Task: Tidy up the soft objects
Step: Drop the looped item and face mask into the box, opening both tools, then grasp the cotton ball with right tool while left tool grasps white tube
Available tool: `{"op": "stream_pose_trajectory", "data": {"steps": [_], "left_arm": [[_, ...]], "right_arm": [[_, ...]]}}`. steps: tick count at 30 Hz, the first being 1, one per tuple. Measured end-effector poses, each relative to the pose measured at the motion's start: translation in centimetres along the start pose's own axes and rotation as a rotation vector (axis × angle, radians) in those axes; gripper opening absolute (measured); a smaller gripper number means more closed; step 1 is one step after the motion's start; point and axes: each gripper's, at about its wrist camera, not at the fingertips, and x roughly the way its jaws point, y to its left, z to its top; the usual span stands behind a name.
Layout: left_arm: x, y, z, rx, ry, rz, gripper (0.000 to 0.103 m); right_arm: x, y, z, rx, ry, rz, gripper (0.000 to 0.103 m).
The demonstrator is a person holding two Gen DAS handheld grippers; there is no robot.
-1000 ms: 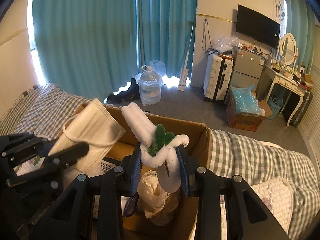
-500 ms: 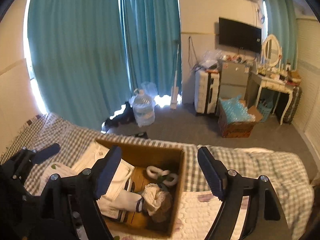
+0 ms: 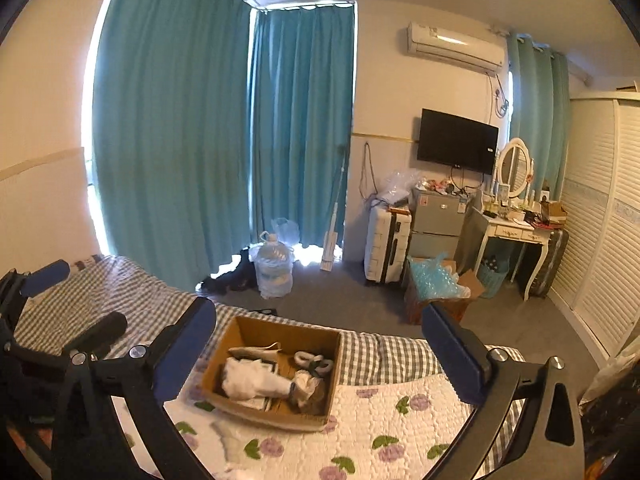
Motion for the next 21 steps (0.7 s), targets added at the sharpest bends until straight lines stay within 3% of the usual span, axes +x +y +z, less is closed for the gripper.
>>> {"op": "stream_pose_trajectory", "data": {"steps": [4,9,14,21], "left_arm": [[-2.4,1.3,-2.0,-0.009,0.007,0.024,0.103],[-3.2,2.3,-6.8,-0.037,0.038,0.055,0.103],[-1.3,2.9,-11.1,-0.050,0.067,0.105,0.103],[3.4,3.4,-17.3,-0.176,0.184,0.079,0.103]], "right_arm": [[-2.3,1.5,-1.9,-0.020,0.005,0.030,0.103],[-1.7,3.5,-7.7,-0.022,0.063,0.073,0.103],[3.2,4.8,-13.7,-0.024,0.174,0.073,0.103],[10.7,6.6,-20.7,-0.024,0.258,0.088,0.103]]}}
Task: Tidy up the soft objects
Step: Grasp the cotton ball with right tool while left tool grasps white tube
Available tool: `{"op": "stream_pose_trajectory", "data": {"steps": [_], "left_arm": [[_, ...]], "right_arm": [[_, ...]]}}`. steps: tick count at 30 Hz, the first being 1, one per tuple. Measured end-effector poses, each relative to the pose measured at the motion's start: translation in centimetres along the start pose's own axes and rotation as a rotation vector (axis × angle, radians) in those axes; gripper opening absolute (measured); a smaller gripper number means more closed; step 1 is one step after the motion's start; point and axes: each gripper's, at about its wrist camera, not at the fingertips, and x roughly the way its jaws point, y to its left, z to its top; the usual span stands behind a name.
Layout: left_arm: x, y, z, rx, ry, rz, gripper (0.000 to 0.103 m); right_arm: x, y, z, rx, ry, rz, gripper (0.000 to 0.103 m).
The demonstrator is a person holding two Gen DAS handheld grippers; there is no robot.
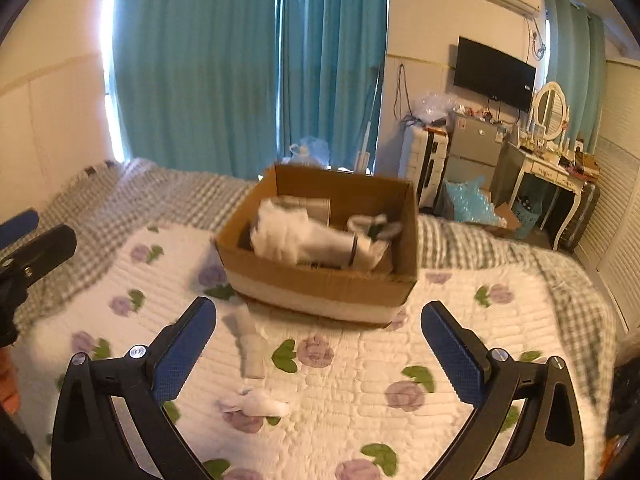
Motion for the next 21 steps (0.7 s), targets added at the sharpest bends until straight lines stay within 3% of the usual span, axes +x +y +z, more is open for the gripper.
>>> {"op": "stream_pose_trajectory", "data": {"steps": [7,12,15,19,21], "left_arm": [[5.8,0.1,-6.1,0.035,0.157,0.054,0.103],[8.2,0.7,-8.3,0.034,0.257,0.081,0.103],[8.2,0.5,-8.9,0.042,0.268,0.080,0.103],[8.3,0.3,-9.4,0.052,0.275,0.084,0.103],[8.5,0.4,-9.7,0.051,0.279,0.092,0.103]], "right_arm": [[7.7,0.9,-5.6,-0.015,0.160,0.053,0.103],[9.7,1.7,-8.5,-0.011,0.236,0.131,0.102],[10.3,2.6,-9.7,-0.040,0.269,0.155,0.097],[10.9,3.5,-10.9,-0.068,0.308,0.183,0.076],[10.6,3.4,-10.9,-0.073,0.298,0.184,0.059]]}}
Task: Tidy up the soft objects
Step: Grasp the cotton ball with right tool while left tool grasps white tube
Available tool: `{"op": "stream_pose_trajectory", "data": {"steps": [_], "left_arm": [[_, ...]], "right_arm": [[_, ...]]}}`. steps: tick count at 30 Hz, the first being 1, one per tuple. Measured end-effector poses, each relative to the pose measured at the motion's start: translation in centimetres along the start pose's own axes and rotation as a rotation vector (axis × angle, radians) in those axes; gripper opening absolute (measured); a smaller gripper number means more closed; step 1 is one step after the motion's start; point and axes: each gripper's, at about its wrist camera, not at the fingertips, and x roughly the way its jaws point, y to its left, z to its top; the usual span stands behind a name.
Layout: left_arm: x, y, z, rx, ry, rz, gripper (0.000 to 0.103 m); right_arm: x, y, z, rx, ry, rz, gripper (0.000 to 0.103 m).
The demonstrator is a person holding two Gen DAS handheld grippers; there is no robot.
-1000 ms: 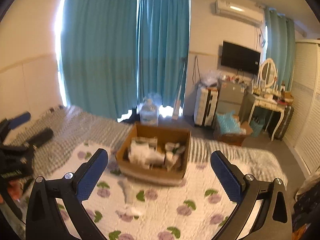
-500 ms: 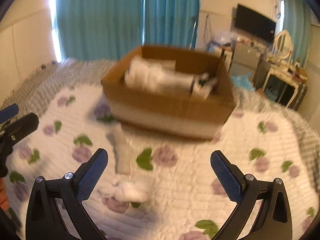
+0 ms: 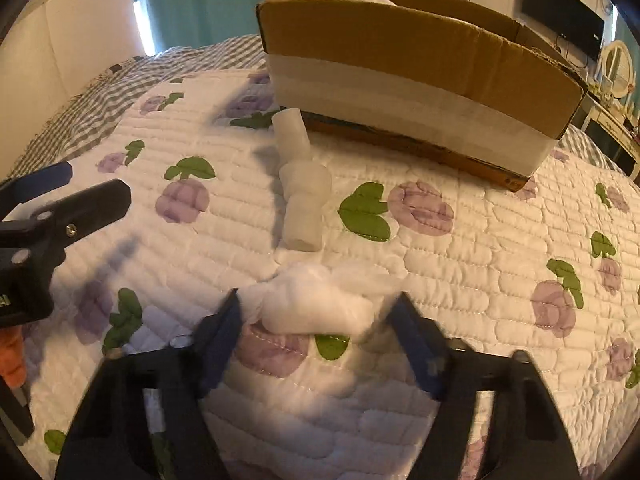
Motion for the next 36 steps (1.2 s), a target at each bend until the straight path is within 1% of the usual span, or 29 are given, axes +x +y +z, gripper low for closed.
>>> {"op": "stream_pose_trajectory", "data": {"steps": [1,4,8,10,12,14,17,19,21,23,24,25,27,29,30,31,32,33,34,35,36], "left_arm": [[0.0,0.0,-0.1,0.000,0.000,0.003,0.103],[0.0,-0.2,-0.1,0.001,0.001,-0.008,0.103],[-0.5,-1.6,0.0,0.014,0.000,-0.040,0.103],[-0.7,-2.9,0.1,0.034,-0.001,-0.040,0.103],[-0.6,-4.2,0.5,0.059,0.005,-0.052,0.103],[-0.3,-5.6,1.1,0.069,0.006,-0.061,0.103],[0.5,-7.2,1.9,0.057,0.012,-0.078,0.102],[1.5,-8.0,2.5,0.041,0.022,-0.088,0.102],[2.7,-8.8,2.9,0.030,0.029,-0.082,0.101],[3.9,-9.2,3.2,0.018,0.035,-0.078,0.095],[4.5,-9.4,3.3,0.013,0.041,-0.079,0.089],[5.1,-9.6,3.4,0.012,0.052,-0.082,0.087],[6.3,-10.0,3.3,0.008,0.069,-0.071,0.086],[7.1,-10.4,3.0,0.014,0.079,-0.054,0.084],[7.4,-10.6,2.8,0.025,0.086,-0.050,0.074],[7.7,-10.8,2.5,0.036,0.093,-0.049,0.068],[7.9,-10.9,2.4,0.043,0.097,-0.046,0.067],[8.0,-10.9,2.3,0.044,0.094,-0.044,0.063],[7.9,-10.9,2.3,0.045,0.089,-0.047,0.051],[7.9,-11.0,2.2,0.048,0.086,-0.051,0.043],[7.7,-11.2,2.1,0.050,0.084,-0.050,0.033]], "right_arm": [[-0.3,-0.2,0.0,0.005,-0.006,-0.008,0.047],[-2.1,-1.4,0.1,0.035,-0.055,-0.018,0.044],[-3.9,-2.9,0.8,0.050,-0.092,-0.044,0.043],[-4.9,-4.0,1.4,0.069,-0.117,-0.065,0.043],[-5.7,-5.2,2.9,0.072,-0.138,-0.073,0.043],[-6.3,-6.0,4.3,0.071,-0.165,-0.100,0.043],[-6.6,-7.8,5.3,0.109,-0.193,-0.123,0.043],[-6.3,-9.1,5.3,0.147,-0.190,-0.119,0.043],[-5.5,-10.1,4.9,0.166,-0.171,-0.123,0.043],[-4.6,-10.6,4.5,0.175,-0.158,-0.134,0.043],[-4.2,-10.8,4.3,0.180,-0.150,-0.131,0.043],[-3.7,-11.1,4.2,0.187,-0.142,-0.125,0.043],[-2.8,-11.4,3.8,0.206,-0.129,-0.106,0.043],[-2.0,-11.4,3.5,0.211,-0.115,-0.104,0.043],[-1.5,-11.3,3.4,0.201,-0.101,-0.114,0.043],[-1.3,-11.2,3.2,0.192,-0.093,-0.126,0.043],[-1.1,-11.1,3.2,0.187,-0.088,-0.134,0.043],[-1.0,-11.1,3.1,0.188,-0.086,-0.133,0.043],[-1.1,-11.0,3.1,0.192,-0.088,-0.124,0.043],[-1.1,-11.0,2.9,0.194,-0.091,-0.120,0.043],[-1.3,-10.9,3.0,0.192,-0.097,-0.119,0.043]]}}
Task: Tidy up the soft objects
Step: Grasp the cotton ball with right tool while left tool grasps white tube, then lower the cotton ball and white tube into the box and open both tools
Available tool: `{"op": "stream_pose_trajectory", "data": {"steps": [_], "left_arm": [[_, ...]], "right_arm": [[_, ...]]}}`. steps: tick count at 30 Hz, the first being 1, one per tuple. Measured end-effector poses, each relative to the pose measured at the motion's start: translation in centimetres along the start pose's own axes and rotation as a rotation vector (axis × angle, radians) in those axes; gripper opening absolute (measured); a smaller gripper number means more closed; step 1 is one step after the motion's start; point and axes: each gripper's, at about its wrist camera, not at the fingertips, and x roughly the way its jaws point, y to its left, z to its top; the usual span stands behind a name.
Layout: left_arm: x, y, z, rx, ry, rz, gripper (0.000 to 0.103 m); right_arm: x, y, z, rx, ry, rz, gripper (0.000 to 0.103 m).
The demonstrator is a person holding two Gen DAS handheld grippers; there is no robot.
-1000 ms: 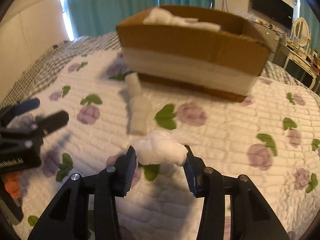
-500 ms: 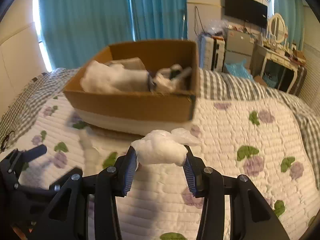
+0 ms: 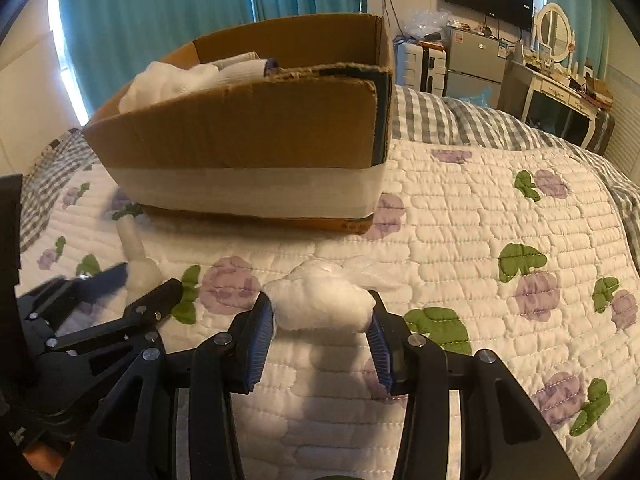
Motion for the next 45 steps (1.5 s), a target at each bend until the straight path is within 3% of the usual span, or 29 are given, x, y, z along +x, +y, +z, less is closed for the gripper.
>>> {"op": "stream_pose_trajectory", "data": {"steps": [11,24,35,45], "left_arm": [[-2.6,0.3,-0.8,0.007,0.014,-0.010,0.030],[-10.9,1.3,-0.7,0.014,-0.090,-0.067,0.030],[-18.5,1.4,3.6,0.093,-0.272,-0.092,0.030],[-18.9,0.1,9.1,0.153,-0.356,-0.090,0.030]], "right_arm": [[-2.6,0.8,-0.4,-0.022,-0.038,-0.013,0.043],[-10.0,3.5,0.0,-0.110,-0.124,-0.040,0.043],[-16.6,4.5,4.4,-0.117,-0.244,0.011,0.043],[-18.3,4.7,10.7,-0.164,-0.322,-0.015,0.043]]}}
